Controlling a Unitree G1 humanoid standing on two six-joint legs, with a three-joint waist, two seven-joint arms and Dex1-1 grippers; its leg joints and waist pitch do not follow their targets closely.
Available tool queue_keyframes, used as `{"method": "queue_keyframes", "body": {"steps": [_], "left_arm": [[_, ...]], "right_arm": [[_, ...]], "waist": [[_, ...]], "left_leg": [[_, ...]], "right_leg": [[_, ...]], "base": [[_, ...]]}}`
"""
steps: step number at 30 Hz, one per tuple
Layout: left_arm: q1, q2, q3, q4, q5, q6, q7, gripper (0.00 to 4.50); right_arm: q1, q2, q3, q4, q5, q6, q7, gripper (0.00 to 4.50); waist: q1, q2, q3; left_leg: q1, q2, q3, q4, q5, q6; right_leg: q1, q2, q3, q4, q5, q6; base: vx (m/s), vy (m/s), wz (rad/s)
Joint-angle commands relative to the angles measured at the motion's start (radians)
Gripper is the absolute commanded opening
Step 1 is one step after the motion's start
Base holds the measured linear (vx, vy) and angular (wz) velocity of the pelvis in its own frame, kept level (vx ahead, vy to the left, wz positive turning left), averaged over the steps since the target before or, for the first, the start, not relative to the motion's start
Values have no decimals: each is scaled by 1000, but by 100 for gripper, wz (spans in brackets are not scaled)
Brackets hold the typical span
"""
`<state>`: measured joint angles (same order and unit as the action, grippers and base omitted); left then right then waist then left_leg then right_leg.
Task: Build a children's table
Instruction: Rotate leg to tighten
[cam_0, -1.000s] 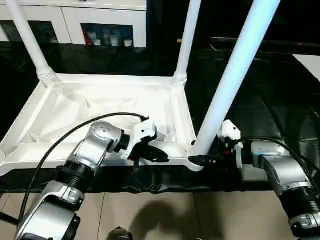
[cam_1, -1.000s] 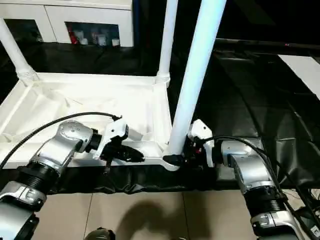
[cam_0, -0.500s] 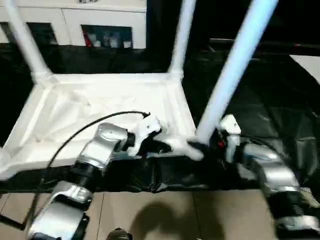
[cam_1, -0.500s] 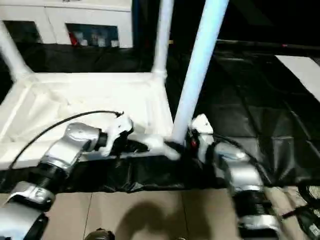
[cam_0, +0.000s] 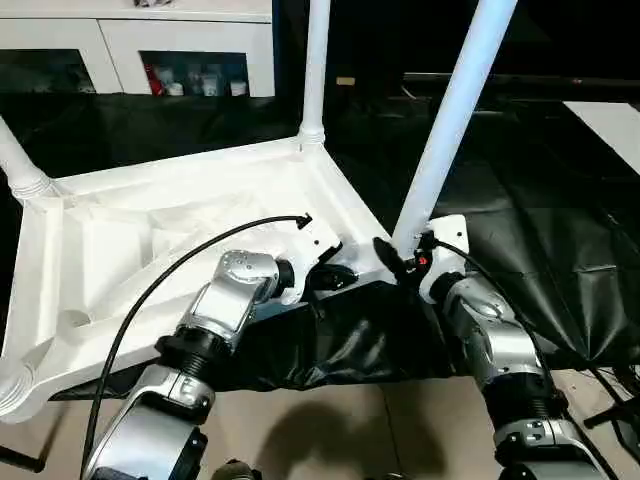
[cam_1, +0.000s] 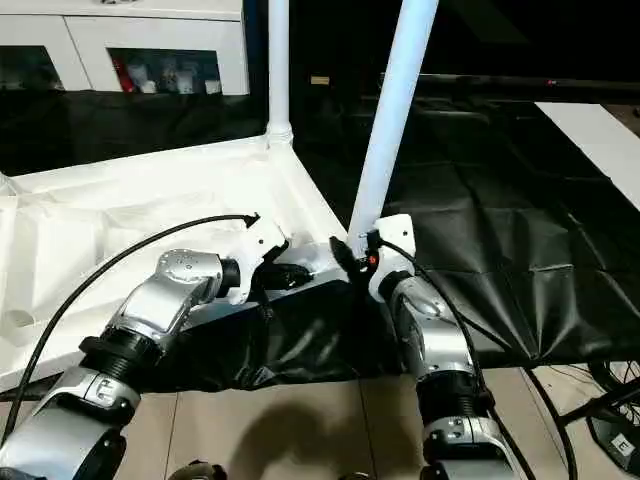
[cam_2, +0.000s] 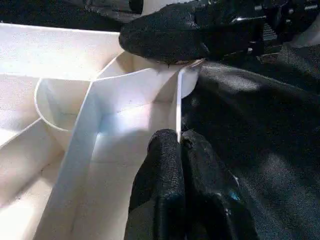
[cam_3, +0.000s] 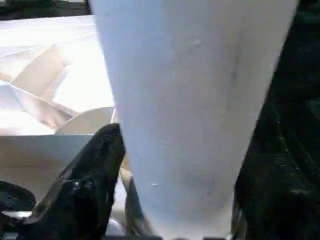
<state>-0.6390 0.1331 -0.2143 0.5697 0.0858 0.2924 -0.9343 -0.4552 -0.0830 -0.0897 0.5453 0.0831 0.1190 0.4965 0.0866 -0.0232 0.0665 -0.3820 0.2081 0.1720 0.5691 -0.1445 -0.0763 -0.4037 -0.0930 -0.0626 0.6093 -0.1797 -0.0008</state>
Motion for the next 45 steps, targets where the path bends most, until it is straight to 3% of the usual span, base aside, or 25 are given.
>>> {"method": "queue_keyframes", "body": {"steps": [1,6,9,13,15,20,32,45], "left_arm": [[-9,-60,-79,-57,-44,-38,-72,0],[-4,-7,-85,-71,-57,-48,-161,0],[-5,23,-86,-72,-71,-62,-224,0],[-2,43,-83,-78,-98,-63,-309,0],[-8,58,-87,-69,-97,-67,-340,0],[-34,108,-100,-26,-85,-95,-408,0],[-60,143,-100,21,-76,-133,-449,0],[-62,119,-86,43,-67,-140,-374,0]], "right_arm": [[12,47,150,-29,9,13,140,367],[61,-65,187,-120,49,18,335,370],[87,-139,194,-172,85,35,474,370],[95,-204,203,-194,98,38,591,370],[93,-237,212,-201,103,38,645,340],[89,-314,243,-230,125,70,768,308],[75,-363,305,-207,78,43,842,208],[111,-328,305,-236,111,66,816,195]], "waist": [[1,0,-71],[7,-4,-72],[10,-5,-72],[14,-3,-69],[16,0,-68],[25,0,-72],[39,-3,-79],[42,-5,-80]], "left_leg": [[16,15,2,-63,-254,28],[14,15,6,-58,-207,63],[13,15,7,-56,-207,81],[16,19,5,-59,-253,68],[18,20,3,-61,-275,57],[18,21,4,-59,-265,56],[18,21,5,-55,-241,50],[17,20,6,-52,-226,58]], "right_leg": [[50,-41,35,-75,-183,-201],[55,-40,36,-68,-104,-217],[55,-41,35,-69,-103,-232],[53,-44,34,-75,-179,-226],[50,-45,35,-77,-211,-224],[51,-44,34,-75,-197,-228],[53,-46,33,-66,-168,-242],[53,-46,33,-65,-166,-239]], "base": [[0,0,0],[0,0,0],[0,0,0],[0,0,0],[0,0,0],[0,0,0],[0,0,0],[0,0,0]]}}
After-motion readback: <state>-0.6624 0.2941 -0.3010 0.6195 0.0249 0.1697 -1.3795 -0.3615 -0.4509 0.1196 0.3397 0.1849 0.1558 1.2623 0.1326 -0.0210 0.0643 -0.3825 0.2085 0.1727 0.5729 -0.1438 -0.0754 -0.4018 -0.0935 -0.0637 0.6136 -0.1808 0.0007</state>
